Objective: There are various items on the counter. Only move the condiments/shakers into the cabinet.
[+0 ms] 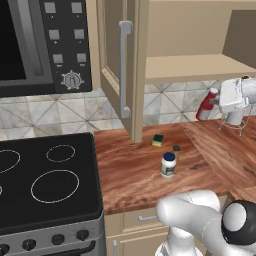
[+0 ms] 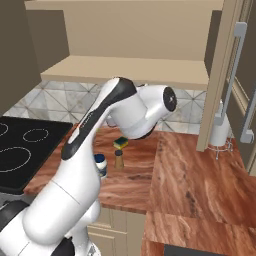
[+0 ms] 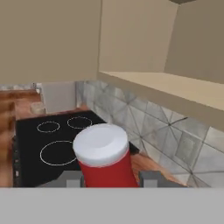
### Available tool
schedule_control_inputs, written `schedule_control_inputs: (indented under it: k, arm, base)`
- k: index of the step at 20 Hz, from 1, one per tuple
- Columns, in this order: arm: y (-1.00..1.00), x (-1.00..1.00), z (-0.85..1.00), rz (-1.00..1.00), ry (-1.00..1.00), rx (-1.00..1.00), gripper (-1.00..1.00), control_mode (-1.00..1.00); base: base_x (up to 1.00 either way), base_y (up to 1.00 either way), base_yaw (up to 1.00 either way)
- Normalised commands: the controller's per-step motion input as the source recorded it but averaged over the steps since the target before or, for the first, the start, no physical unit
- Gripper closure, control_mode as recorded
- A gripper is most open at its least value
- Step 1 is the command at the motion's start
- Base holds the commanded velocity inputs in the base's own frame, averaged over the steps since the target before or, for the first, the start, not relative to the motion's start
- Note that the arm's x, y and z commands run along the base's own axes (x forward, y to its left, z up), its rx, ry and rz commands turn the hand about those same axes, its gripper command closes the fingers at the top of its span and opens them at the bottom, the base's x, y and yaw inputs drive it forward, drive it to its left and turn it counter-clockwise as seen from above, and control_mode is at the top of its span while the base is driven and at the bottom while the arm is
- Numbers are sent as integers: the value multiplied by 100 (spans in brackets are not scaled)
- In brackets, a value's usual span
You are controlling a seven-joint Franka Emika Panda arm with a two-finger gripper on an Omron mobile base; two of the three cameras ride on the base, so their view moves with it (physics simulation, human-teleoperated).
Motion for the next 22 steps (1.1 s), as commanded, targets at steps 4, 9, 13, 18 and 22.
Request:
schedule_control_inputs:
  k: [4, 9, 13, 18, 22]
  arm:
    - [0, -2, 100, -29, 0, 0, 100, -100]
    - [0, 0, 99, -27, 0, 0, 100, -100]
    - [0, 0, 77, -17, -7, 0, 100, -100]
    - [0, 21, 26, -10, -1, 0, 100, -100]
    - [0, 30, 3, -10, 0, 2, 100, -100]
  base:
    - [0, 0, 0]
    - [0, 0, 0]
    - [0, 0, 0]
    - [0, 0, 0]
    - [0, 0, 0]
